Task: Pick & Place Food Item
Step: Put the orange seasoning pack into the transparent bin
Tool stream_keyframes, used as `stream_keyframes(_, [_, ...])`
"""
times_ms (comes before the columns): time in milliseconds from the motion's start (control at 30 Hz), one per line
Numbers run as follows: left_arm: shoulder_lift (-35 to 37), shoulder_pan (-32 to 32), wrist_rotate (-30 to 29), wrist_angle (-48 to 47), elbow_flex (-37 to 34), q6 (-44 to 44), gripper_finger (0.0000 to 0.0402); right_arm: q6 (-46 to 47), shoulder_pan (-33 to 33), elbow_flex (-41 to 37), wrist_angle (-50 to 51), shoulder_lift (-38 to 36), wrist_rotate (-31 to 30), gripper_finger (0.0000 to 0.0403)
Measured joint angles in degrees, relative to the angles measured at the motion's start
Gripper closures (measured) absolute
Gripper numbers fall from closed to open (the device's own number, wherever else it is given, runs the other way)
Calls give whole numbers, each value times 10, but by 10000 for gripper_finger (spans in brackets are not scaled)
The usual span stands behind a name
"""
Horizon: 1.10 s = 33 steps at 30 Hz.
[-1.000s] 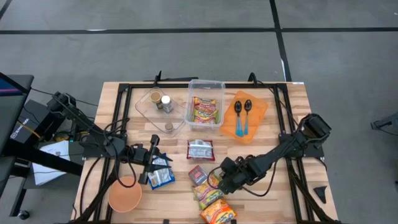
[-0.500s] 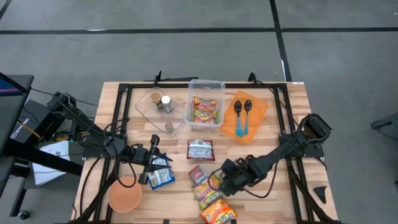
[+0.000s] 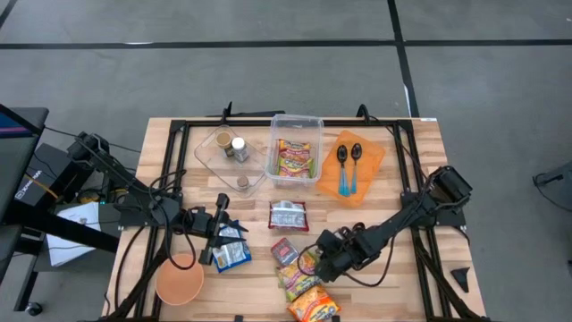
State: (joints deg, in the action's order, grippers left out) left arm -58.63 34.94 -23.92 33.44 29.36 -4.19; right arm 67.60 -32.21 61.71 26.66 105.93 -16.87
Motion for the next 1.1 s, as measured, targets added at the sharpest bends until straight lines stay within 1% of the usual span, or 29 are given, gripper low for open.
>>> stream_keyframes(133, [0,0,0,0,0,0,307,-3,15,2,9,15,27,305])
stream_keyframes(233, [0,0,0,0,0,0,307,-6,20,11,14,15,31,310])
stream_keyframes(333, [0,0,0,0,0,0,307,-24,19,27,21,17,19,335])
stream_keyframes(433, [0,0,0,0,0,0,307,-24,19,41,41,19,14,379])
stream_keyframes(467, [0,0,0,0,0,0,307,-22,19,43,47,19,9,389])
stream_keyframes(633, [0,0,0,0,0,0,307,-12,15,54,97,20,-19,394])
stream_keyframes(733, [0,0,0,0,0,0,307,-12,6,72,132,21,-52,398])
stream_keyframes(867, [0,0,0,0,0,0,307,-21,-11,115,170,19,-106,400])
stream_keyframes(1100, [0,0,0,0,0,0,307,-94,-59,214,180,18,-214,401])
